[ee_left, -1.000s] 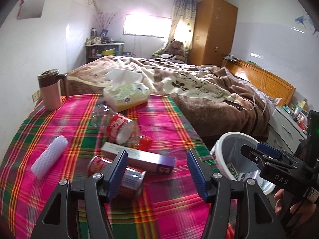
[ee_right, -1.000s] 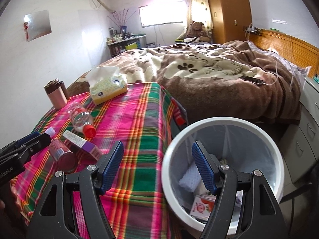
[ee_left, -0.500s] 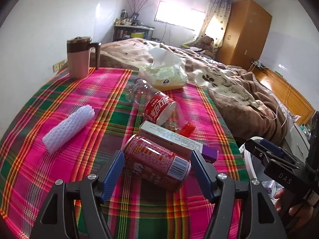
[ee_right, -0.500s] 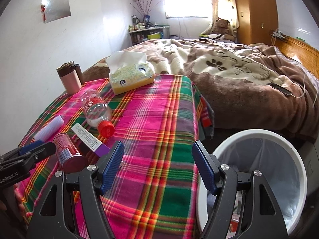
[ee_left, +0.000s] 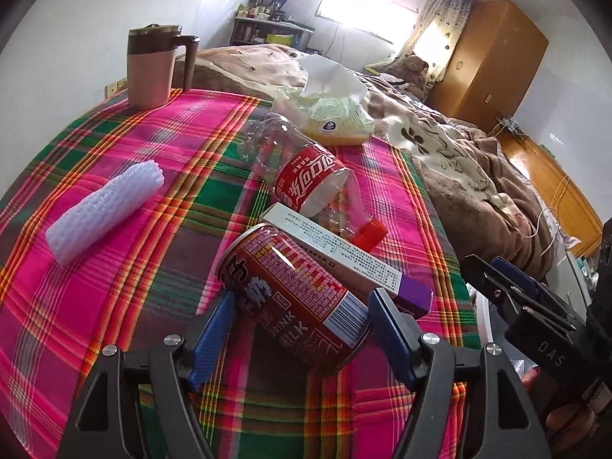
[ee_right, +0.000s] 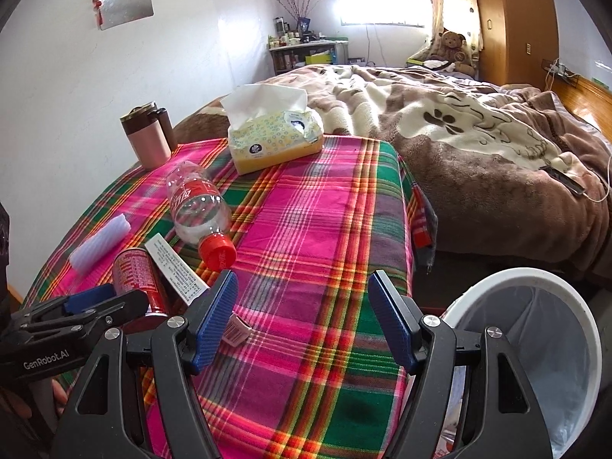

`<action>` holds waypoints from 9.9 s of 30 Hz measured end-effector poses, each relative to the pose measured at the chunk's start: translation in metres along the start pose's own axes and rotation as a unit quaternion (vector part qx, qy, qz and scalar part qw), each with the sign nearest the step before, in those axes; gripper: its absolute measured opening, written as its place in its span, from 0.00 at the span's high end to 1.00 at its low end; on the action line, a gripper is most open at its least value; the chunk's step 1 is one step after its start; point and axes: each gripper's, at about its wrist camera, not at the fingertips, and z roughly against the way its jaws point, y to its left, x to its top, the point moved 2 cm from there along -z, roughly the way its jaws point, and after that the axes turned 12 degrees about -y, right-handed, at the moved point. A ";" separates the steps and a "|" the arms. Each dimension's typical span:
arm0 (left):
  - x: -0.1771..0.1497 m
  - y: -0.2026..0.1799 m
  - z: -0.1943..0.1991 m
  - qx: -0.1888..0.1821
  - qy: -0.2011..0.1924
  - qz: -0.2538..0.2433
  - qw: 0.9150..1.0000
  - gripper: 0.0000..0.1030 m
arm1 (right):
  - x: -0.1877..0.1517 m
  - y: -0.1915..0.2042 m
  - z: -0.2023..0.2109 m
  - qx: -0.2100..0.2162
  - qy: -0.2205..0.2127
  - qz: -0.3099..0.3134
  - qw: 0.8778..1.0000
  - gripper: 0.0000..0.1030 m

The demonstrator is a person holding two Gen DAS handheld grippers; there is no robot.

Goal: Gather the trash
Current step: 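Move both tools back over the remaining trash on the blanket, then grasp the white-purple box with the right gripper while the left gripper grasps the red milk can, then carry the white-purple box and red milk can over the white bin, then open both grippers to drop the box and can into the bin, then move both tools back over the Coca-Cola bottle and foam sleeve, then grasp the Coca-Cola bottle with the right gripper while the left gripper grasps the white foam sleeve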

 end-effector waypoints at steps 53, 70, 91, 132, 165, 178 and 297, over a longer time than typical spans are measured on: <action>0.030 0.062 -0.034 0.004 0.029 -0.060 0.998 0.40 | -0.017 0.087 -0.061 0.091 0.086 0.112 0.986 0.61; 0.021 0.050 -0.008 -0.001 0.019 -0.068 0.998 0.49 | -0.017 0.085 -0.038 0.100 0.065 0.091 0.989 0.75; 0.016 -0.005 0.062 -0.033 -0.037 -0.109 0.993 0.49 | -0.005 0.047 0.039 0.061 -0.010 0.042 0.997 0.75; -0.039 -0.222 0.046 -0.210 -0.009 -0.207 0.955 0.49 | -0.033 -0.123 0.119 -0.161 -0.030 -0.069 0.984 0.75; -0.051 -0.249 0.013 -0.216 0.019 -0.208 0.954 0.46 | -0.050 -0.155 0.108 -0.184 0.012 -0.110 0.977 0.50; -0.032 -0.215 0.036 -0.202 -0.009 -0.194 0.960 0.46 | -0.039 -0.136 0.110 -0.176 -0.008 -0.096 0.980 0.50; 0.048 0.050 0.025 -0.021 -0.022 -0.123 0.992 0.70 | 0.040 0.061 -0.042 0.027 0.039 0.056 0.997 0.34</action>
